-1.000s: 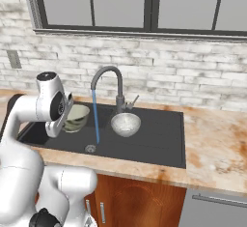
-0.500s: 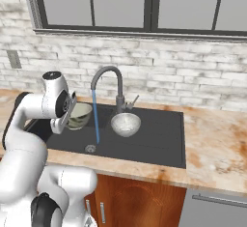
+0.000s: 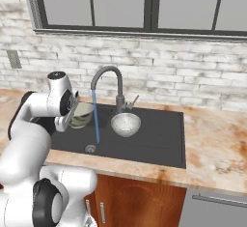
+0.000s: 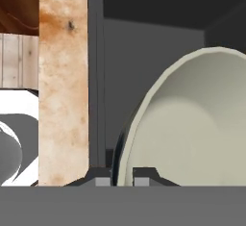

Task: Rinse each bowl for a few seconds and place them down in the sink or on the counter.

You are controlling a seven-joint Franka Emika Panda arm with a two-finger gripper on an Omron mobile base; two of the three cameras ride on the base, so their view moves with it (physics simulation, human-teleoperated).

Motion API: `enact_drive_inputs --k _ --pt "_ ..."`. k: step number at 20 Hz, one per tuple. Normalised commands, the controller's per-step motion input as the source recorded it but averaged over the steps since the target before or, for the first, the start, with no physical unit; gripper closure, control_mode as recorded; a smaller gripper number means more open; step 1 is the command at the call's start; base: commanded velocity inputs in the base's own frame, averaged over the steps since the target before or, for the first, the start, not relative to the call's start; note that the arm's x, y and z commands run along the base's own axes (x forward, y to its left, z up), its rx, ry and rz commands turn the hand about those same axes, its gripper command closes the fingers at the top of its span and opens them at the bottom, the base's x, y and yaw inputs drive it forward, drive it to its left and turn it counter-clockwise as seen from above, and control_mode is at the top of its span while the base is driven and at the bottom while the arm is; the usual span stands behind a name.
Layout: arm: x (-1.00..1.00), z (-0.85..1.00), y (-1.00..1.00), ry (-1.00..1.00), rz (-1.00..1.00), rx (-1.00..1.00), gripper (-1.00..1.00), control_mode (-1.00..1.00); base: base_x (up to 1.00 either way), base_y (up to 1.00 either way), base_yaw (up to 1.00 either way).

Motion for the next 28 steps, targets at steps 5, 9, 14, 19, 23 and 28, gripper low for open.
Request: enact_drive_inputs --k 5,9,14,19,23,28 --pt "0.19 -0.15 0.00 -0.01 0.00 0.00 1.00 -1.00 0.00 0.00 0.00" --pt "0.21 -0.15 0.00 -0.02 0.00 0.01 1.00 -1.00 0.00 0.00 0.00" --pt "0.25 -0.13 0.00 -0.01 0.00 0.00 1.00 -1.00 0.00 0.00 0.00" --pt "0.26 -0.11 0.00 -0.01 0.00 0.00 1.00 -1.00 0.00 0.00 0.00" --pt "0.27 -0.09 0.00 -0.01 0.00 0.00 1.00 -1.00 0.00 0.00 0.00" --pt "0.27 -0.09 0.00 0.00 0.00 0.00 1.00 -1.00 0.00 0.00 0.00"
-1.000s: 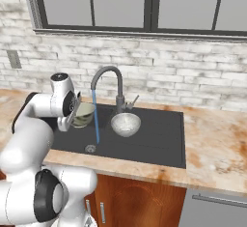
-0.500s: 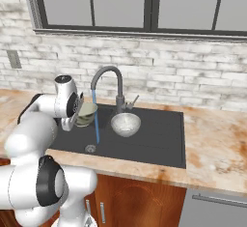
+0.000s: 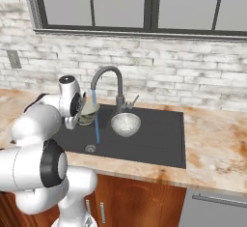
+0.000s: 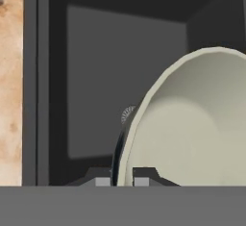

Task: Rinse each bowl for a few seconds and place them down in the sink or on the counter.

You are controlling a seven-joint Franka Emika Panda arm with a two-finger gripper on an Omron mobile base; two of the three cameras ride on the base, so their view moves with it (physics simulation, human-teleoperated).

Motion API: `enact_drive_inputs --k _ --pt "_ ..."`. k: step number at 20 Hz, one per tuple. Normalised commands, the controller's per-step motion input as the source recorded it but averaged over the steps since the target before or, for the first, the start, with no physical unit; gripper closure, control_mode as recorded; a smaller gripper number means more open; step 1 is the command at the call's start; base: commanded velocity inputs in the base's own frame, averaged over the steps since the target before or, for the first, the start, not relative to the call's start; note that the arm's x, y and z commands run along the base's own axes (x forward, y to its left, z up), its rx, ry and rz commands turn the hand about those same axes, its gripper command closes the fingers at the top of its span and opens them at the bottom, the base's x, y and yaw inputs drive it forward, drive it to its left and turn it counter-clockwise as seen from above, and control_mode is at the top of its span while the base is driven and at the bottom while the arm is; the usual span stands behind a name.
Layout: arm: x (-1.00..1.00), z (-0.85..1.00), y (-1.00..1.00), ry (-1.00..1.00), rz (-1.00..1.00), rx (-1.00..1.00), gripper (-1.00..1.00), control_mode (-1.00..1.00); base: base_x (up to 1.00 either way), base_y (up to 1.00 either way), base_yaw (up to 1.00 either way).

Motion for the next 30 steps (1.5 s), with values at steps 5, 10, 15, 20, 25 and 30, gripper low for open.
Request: enact_drive_inputs --k 5,10,15,20,25,30 --pt "0.28 -0.09 0.00 0.00 0.00 0.00 1.00 -1.00 0.00 0.00 0.00" --pt "0.17 -0.05 0.00 -0.01 0.00 0.00 1.00 -1.00 0.00 0.00 0.00" --pt "-0.03 0.00 0.00 -0.05 0.00 -0.01 1.00 -1.00 0.00 0.00 0.00" --pt "-0.19 0.04 0.00 -0.07 0.00 0.00 1.00 -1.00 0.00 0.00 0.00" --pt "-0.40 0.10 0.00 -0.04 0.00 0.05 1.00 -1.00 0.00 0.00 0.00" --pt "-0.38 0.13 0.00 -0.04 0.00 0.03 1.00 -1.00 0.00 0.00 0.00"
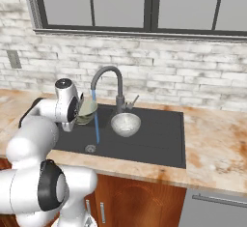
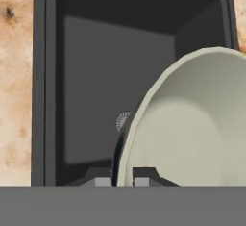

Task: Rinse each bowl for a few seconds and place them down in the sink or on the counter.

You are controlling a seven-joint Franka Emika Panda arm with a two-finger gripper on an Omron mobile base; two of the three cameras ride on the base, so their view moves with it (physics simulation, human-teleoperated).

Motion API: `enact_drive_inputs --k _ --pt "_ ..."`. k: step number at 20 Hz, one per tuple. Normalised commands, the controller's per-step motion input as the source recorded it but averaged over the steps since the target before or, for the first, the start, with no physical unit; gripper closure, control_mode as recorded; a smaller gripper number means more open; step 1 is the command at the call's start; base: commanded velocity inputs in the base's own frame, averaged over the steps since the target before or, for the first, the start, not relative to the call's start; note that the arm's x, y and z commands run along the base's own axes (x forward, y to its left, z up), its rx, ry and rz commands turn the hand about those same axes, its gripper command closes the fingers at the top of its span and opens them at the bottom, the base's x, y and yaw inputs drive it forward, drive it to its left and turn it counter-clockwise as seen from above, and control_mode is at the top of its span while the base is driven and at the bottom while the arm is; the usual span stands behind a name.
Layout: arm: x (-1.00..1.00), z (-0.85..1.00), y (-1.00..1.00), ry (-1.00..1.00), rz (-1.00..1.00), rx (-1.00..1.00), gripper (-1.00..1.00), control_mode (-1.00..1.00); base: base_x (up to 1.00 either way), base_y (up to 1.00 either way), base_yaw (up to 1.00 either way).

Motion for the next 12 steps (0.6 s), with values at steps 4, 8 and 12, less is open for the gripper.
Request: enact_drive_inputs --k 4,8,12 --pt "-0.32 0.18 0.00 -0.05 0.00 0.00 1.00 -1.00 0.00 0.00 0.00" --pt "-0.24 0.25 -0.02 -0.05 0.00 0.00 1.00 -1.00 0.00 0.00 0.00" --pt "-0.20 0.28 -0.07 -0.05 0.00 -0.01 1.00 -1.00 0.00 0.00 0.00"
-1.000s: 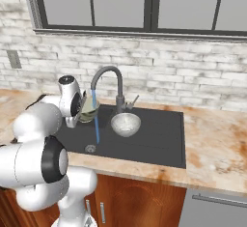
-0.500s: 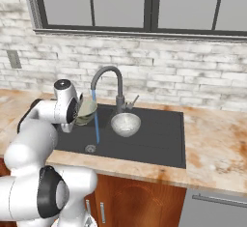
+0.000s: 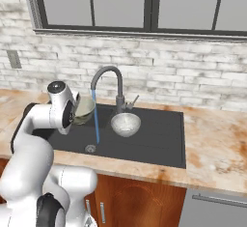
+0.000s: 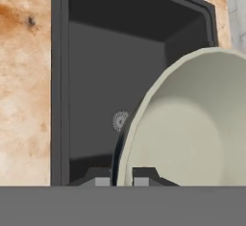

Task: Rinse each bowl for a few seconds and place them down in the sink or on the counter.

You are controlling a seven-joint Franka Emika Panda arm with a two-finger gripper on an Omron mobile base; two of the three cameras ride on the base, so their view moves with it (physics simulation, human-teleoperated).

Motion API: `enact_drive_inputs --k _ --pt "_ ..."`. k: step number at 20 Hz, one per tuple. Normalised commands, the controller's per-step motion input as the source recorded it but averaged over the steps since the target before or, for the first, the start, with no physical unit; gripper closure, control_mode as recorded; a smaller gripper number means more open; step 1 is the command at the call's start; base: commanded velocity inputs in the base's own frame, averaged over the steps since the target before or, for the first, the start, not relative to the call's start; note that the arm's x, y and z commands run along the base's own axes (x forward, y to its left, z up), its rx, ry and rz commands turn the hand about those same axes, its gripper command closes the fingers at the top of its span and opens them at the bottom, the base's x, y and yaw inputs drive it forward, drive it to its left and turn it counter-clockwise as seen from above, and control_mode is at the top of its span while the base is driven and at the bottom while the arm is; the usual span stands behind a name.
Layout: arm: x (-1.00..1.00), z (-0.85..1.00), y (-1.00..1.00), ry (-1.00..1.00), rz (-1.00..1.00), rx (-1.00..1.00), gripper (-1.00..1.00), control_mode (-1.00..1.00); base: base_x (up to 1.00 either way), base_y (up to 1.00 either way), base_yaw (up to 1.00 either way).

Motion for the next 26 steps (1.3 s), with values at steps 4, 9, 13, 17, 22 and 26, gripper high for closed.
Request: enact_drive_inputs --k 4,9,13,17,22,26 --pt "-0.19 0.30 -0.12 -0.03 0.00 -0.02 1.00 -1.00 0.00 0.00 0.00" --pt "-0.21 0.27 -0.17 0.00 -0.01 -0.01 1.00 -1.00 0.00 0.00 0.00" --pt "-0.23 0.22 -0.22 0.00 -0.04 -0.01 1.00 -1.00 0.00 0.00 0.00" --pt "-0.25 0.20 -0.24 0.01 -0.06 -0.01 1.00 -1.00 0.00 0.00 0.00" --pt "-0.20 0.16 -0.28 0.05 -0.07 -0.02 1.00 -1.00 0.00 0.00 0.00" --pt "-0.14 0.18 -0.33 0.07 -0.07 -0.02 1.00 -1.00 0.00 0.00 0.00"
